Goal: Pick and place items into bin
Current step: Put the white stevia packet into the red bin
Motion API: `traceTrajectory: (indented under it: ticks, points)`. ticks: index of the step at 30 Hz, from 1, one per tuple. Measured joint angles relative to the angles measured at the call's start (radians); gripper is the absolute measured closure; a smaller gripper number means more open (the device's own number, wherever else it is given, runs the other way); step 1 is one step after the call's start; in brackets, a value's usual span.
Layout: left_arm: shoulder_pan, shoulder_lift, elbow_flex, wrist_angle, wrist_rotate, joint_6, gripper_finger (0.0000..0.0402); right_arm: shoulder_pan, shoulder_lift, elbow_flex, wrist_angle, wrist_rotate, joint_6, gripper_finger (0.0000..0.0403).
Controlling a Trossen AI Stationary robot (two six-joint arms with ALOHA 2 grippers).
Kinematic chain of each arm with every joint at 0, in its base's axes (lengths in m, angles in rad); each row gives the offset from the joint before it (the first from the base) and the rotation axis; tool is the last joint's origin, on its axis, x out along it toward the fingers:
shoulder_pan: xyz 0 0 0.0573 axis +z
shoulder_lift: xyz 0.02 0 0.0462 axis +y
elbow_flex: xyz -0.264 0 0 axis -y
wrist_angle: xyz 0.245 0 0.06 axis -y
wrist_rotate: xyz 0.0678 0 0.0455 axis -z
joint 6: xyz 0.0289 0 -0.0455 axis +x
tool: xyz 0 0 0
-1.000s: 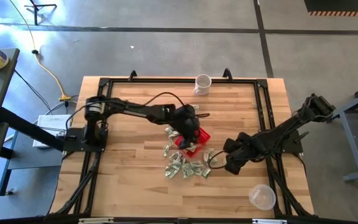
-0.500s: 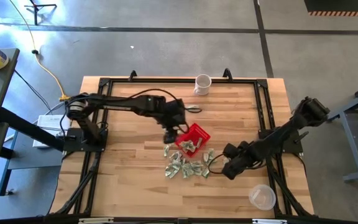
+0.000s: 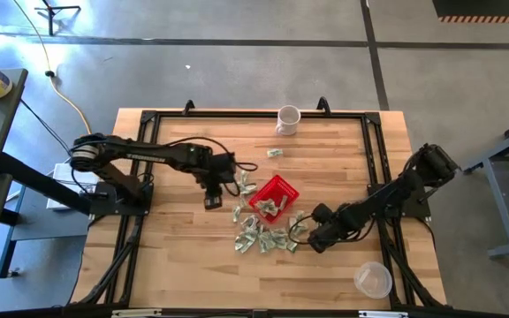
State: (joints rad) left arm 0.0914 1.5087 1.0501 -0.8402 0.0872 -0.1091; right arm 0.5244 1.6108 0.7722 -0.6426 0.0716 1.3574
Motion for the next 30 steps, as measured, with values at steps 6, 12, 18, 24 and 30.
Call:
traceTrajectory:
  ticks: [6,12,18,24,30]
  points:
    - [0.000,-0.129,-0.203,0.120,-0.021,-0.069,0.0258,-0.105,-0.134,0.096,-0.075,0.049,-0.067,0.0374]
    - [0.001,-0.160,-0.328,0.437,-0.113,-0.143,0.0247,-0.285,-0.194,0.233,-0.058,0.161,-0.371,0.0394]
    - [0.005,-0.065,-0.323,0.660,-0.145,-0.150,0.0207,-0.441,-0.119,0.239,0.101,0.009,-0.548,0.0310]
    - [0.081,0.046,-0.270,0.653,-0.123,-0.161,0.0143,-0.515,-0.128,0.242,0.137,-0.007,-0.531,0.0191]
    - [0.135,0.134,-0.193,0.657,-0.076,-0.138,0.0110,-0.491,-0.201,0.296,-0.056,0.117,-0.631,0.0116]
